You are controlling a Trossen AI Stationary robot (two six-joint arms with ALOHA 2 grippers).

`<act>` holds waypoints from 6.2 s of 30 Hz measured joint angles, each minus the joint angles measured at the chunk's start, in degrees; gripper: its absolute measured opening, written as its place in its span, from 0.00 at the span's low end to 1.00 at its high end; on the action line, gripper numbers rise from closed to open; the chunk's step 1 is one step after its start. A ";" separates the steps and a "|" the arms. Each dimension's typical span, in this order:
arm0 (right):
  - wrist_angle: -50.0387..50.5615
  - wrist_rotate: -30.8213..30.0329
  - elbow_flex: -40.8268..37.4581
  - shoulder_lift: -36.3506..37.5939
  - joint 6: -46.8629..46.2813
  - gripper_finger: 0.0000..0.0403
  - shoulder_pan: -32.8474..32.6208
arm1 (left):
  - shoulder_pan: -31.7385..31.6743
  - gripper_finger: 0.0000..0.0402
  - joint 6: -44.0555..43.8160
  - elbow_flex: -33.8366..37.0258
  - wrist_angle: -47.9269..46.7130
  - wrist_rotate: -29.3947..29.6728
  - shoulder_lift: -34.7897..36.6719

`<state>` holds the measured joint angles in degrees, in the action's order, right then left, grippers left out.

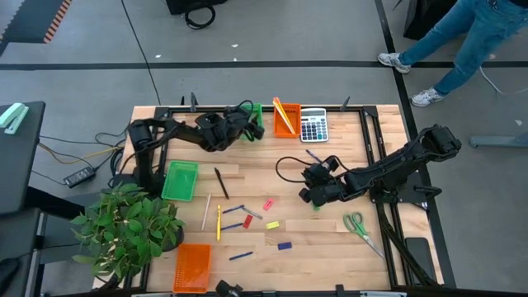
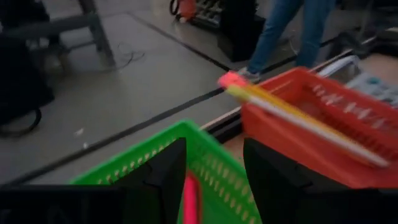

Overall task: Sort crayons/erasers/pens/pencils in bins
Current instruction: Put the blue crayon into the bottom green bin

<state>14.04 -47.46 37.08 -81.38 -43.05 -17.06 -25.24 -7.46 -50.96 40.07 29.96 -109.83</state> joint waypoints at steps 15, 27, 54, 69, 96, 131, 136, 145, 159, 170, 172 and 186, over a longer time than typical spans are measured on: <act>-0.02 5.03 0.00 0.02 -0.50 0.27 0.07 | 13.04 0.42 11.18 0.04 -16.12 -5.97 7.20; 0.67 12.05 0.01 0.04 -13.18 0.27 -4.16 | 18.30 0.36 11.11 7.37 -17.90 -10.32 13.42; 22.22 -6.37 -3.34 -0.72 -26.67 0.27 -7.24 | 23.76 0.29 5.41 30.14 23.99 -16.45 24.42; -4.42 -2.04 -16.47 2.16 -10.35 0.27 0.64 | 19.01 0.28 7.78 30.12 27.37 -16.53 24.34; -37.57 28.03 -27.27 8.30 29.11 0.27 32.87 | 9.78 0.28 9.18 30.01 28.77 -16.18 24.34; -46.43 15.56 -22.67 2.10 24.15 0.07 17.81 | 10.76 0.27 7.75 30.01 28.35 -16.16 24.34; -46.60 14.73 -15.25 2.21 29.19 0.07 15.58 | 11.42 0.27 4.77 30.01 31.26 -17.49 24.34; -46.42 18.30 -0.17 2.23 45.76 0.07 15.32 | 11.90 0.27 -2.31 30.01 40.09 -30.18 24.34; -49.11 23.25 6.15 2.23 56.79 0.07 12.91 | 12.54 0.49 0.61 27.40 39.92 -32.30 24.34; -50.21 31.51 9.55 2.03 58.72 0.08 15.54 | 16.08 0.65 3.12 20.04 38.47 -31.67 24.34; -50.20 31.51 9.55 2.01 59.12 0.08 15.56 | 16.27 0.65 3.88 19.14 38.34 -31.22 24.34; -49.96 31.51 9.56 1.99 60.25 0.08 15.56 | 16.49 0.52 3.98 15.58 33.24 -31.09 24.34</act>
<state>-35.92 -15.94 46.64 -79.40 17.21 -1.50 -8.75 -3.48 -35.38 73.32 -1.13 -85.49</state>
